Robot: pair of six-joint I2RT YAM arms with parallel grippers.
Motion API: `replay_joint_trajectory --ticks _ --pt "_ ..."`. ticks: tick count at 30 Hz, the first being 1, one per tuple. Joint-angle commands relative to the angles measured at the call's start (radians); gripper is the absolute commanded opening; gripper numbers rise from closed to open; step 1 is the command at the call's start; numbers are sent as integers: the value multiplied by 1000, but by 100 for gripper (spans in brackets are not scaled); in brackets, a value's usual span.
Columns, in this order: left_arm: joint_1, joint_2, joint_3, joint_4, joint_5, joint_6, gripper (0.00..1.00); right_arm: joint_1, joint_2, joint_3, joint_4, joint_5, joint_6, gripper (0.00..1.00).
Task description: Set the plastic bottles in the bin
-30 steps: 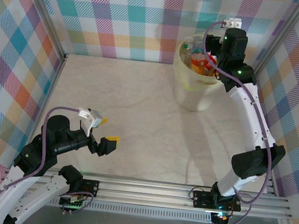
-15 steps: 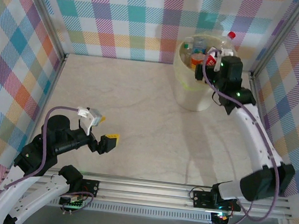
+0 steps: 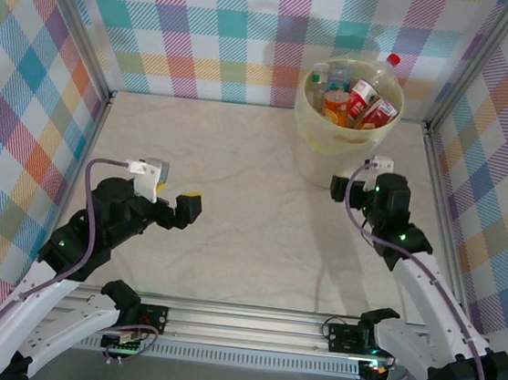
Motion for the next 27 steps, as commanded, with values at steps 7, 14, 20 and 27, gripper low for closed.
replay_joint_trajectory --ticks 7,14,20,27 --pt "11 6 -123 136 -227 -1 100 -7 15 -124 225 202 -18 100" --pt "12 58 -236 239 -344 -2 100 -45 49 -230 325 185 -130 100" --pt "13 125 -348 420 -416 125 100 -113 47 -329 426 129 -143 100" --pt "45 235 -460 661 -415 223 100 -157 85 -441 591 112 -151 100"
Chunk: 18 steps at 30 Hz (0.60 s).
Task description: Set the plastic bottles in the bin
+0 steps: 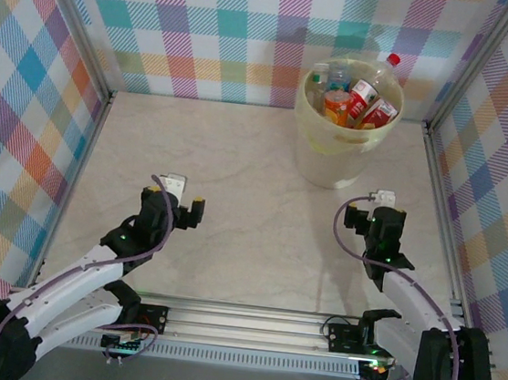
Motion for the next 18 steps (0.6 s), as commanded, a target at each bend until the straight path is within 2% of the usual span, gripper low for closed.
replay_joint_trajectory --ticks 1,11,18 --pt "45 43 -43 209 -14 77 100 -28 22 -39 154 -41 -16 100" --pt "265 260 -82 471 157 96 100 -58 176 -56 395 -112 -12 100" --pt "313 386 -105 668 198 119 100 -72 263 -32 480 -163 1 100"
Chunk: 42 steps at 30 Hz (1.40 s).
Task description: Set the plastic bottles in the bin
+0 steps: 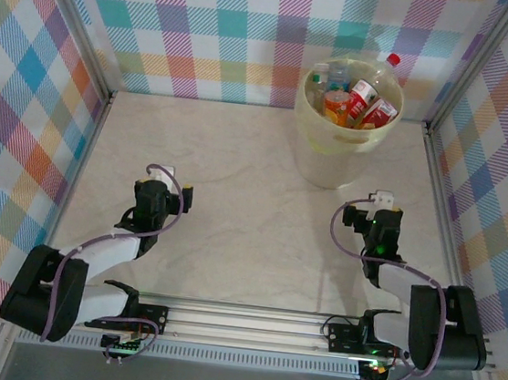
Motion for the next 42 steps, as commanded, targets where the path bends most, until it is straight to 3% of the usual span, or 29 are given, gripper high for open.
replay_joint_trajectory --ticks 1,7,11,22,29,38,42 --pt "16 39 -5 178 51 35 100 -9 27 33 99 -65 6 100" --pt "36 168 -18 341 46 85 100 -9 58 63 85 -85 -8 100" --pt "60 233 -5 365 72 69 100 -10 85 100 49 -79 3 100" --pt "158 357 46 364 171 -14 100 -10 290 71 313 -113 15 100" --pt "191 356 68 328 226 -36 100 -45 294 142 177 -163 47 100" --pt "192 355 66 329 226 -33 100 -55 290 140 178 -135 66 100" --pt "192 355 67 327 226 -34 100 -55 272 60 311 -300 -3 100"
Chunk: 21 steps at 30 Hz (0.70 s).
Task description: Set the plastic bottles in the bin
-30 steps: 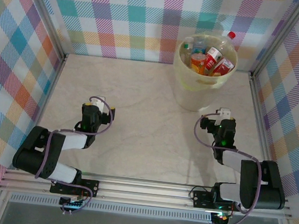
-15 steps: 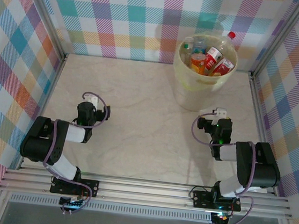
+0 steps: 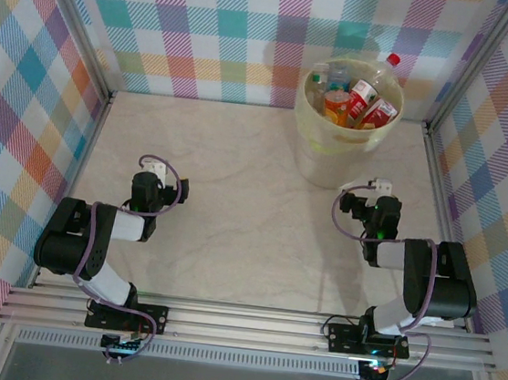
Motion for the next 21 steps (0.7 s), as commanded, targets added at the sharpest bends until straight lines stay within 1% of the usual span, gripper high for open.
replay_joint_trajectory --ticks 1,2,3,6,7,8,9,21 --pt "8 1 20 13 15 -9 100 -3 -13 -91 187 -126 -40 100" --pt "9 2 20 12 15 -9 100 -3 -1 -119 248 -105 -33 100" --pt "7 1 20 11 15 -10 100 -3 -1 -116 239 -75 -25 100" --pt "8 1 20 11 15 -10 100 -3 5 -9 43 -59 -15 100" --pt "8 2 20 11 15 -8 100 -4 8 42 -58 -51 -3 100" --pt "7 2 20 11 15 -10 100 -31 8 49 -60 -87 14 100" --pt "8 2 20 10 15 -8 100 -38 9 46 -56 -98 16 100" --pt "8 1 20 11 15 -9 100 -39 5 44 -57 -102 14 100"
